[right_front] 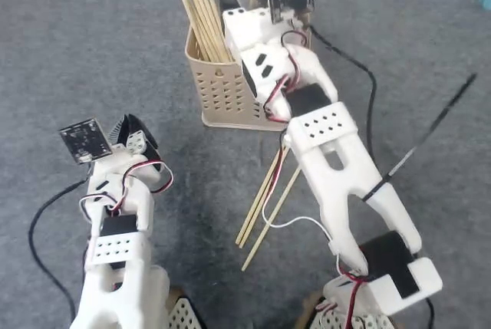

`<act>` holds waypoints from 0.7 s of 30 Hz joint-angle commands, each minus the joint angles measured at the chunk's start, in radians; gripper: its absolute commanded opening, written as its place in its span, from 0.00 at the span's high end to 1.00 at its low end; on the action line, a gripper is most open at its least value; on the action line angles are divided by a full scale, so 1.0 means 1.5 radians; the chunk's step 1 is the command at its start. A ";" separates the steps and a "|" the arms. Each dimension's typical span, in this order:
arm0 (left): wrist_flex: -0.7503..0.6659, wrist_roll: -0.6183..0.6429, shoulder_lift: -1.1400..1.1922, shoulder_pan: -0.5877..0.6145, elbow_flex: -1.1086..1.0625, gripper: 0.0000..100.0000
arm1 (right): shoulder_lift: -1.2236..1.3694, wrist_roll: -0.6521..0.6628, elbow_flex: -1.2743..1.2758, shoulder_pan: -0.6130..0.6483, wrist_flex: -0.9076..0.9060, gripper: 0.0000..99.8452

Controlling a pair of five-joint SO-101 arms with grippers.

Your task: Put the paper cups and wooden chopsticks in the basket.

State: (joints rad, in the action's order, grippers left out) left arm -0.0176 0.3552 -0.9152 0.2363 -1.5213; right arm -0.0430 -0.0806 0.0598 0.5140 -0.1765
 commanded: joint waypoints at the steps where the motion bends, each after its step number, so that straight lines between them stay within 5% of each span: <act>1: -0.018 -0.002 -0.016 -0.003 0.003 0.99 | -0.031 -0.009 -0.127 -0.007 -0.139 0.81; 10: -0.017 -0.002 -0.016 -0.002 0.003 0.99 | -0.150 -0.110 -0.304 -0.009 -0.525 0.81; 21: -0.017 -0.002 -0.015 -0.002 0.003 0.99 | -0.331 -0.110 -0.302 -0.055 -0.934 0.81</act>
State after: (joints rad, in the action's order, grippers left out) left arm -0.0176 0.3552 -0.9152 0.2363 -1.5213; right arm -0.4634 -0.2340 -0.3468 0.4787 -1.4331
